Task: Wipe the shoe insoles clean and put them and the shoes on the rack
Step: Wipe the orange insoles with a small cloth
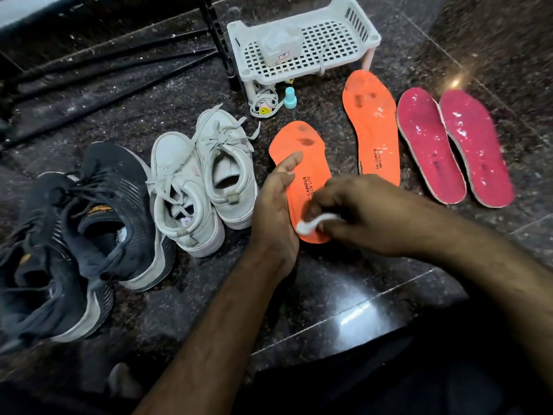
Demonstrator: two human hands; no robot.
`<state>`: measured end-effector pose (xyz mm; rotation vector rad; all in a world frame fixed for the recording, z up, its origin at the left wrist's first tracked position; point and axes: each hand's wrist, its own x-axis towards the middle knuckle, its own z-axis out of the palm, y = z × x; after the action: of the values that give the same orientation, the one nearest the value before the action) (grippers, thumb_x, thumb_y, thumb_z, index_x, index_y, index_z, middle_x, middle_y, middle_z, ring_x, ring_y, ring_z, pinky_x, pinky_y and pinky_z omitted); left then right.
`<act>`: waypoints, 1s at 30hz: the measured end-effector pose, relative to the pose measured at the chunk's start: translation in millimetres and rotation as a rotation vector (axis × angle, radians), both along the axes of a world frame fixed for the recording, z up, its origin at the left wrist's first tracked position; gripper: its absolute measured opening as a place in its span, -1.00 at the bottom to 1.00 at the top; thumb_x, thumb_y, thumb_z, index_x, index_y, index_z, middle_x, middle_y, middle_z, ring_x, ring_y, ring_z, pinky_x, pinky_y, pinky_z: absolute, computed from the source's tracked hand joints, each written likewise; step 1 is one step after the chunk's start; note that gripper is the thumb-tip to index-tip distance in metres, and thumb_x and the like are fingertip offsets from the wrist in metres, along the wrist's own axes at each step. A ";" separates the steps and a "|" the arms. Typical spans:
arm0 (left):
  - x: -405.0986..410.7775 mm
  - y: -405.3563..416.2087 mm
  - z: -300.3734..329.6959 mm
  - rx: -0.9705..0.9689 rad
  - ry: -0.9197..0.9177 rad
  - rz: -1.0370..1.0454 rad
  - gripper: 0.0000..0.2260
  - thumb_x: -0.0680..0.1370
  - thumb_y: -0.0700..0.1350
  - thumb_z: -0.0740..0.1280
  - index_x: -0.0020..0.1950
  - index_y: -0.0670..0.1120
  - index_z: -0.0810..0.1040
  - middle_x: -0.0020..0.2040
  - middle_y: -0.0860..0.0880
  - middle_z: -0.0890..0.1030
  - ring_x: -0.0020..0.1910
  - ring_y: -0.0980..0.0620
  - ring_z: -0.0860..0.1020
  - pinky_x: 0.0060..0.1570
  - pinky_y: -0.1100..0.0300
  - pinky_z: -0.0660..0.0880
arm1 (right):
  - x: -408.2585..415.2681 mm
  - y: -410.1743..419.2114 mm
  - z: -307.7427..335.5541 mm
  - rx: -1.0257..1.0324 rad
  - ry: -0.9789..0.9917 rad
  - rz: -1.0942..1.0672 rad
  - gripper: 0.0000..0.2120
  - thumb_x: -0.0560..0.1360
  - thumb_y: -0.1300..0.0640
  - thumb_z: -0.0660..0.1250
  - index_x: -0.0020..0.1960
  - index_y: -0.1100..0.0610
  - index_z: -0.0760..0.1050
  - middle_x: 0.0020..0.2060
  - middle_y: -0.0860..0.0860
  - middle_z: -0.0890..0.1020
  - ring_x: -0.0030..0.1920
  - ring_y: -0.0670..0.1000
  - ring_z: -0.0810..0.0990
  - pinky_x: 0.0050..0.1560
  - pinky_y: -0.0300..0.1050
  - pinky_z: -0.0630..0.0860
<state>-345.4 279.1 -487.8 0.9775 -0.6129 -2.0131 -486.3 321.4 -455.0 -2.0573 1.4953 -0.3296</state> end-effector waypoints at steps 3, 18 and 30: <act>-2.6 -0.1 -4.8 -0.060 -0.088 -0.011 -0.60 0.52 -0.25 0.18 0.34 -0.12 0.51 0.01 -0.21 0.63 -0.08 -0.11 0.59 -0.05 0.06 0.56 | -9.3 10.6 7.5 0.073 -0.147 -0.056 -0.80 0.47 0.18 0.44 0.04 -0.04 0.67 -0.13 -0.15 0.66 -0.11 -0.16 0.62 -0.05 -0.18 0.52; -2.3 -3.8 -11.7 -0.110 -0.248 0.008 -0.51 0.45 -0.44 0.09 0.25 -0.10 0.56 -0.07 -0.18 0.61 -0.14 -0.10 0.54 -0.13 0.08 0.52 | -14.6 9.5 15.3 -0.067 -0.169 -0.314 -0.86 0.45 0.16 0.43 -0.07 -0.07 0.61 -0.26 -0.13 0.66 -0.26 -0.26 0.57 -0.18 -0.33 0.47; -4.0 -0.2 -13.5 -0.094 -0.232 -0.044 -0.40 0.35 -0.33 0.17 0.32 0.07 0.55 0.06 -0.11 0.70 0.01 -0.11 0.51 0.14 -0.06 0.44 | -20.5 0.5 8.6 -0.190 -0.283 -0.449 -0.88 0.47 0.12 0.44 -0.02 -0.04 0.65 -0.23 -0.12 0.67 -0.22 -0.21 0.61 -0.07 -0.21 0.56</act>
<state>-349.4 279.0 -501.3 1.1581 -0.8525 -1.9046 -506.8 321.9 -446.4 -1.6981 1.7850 -0.9278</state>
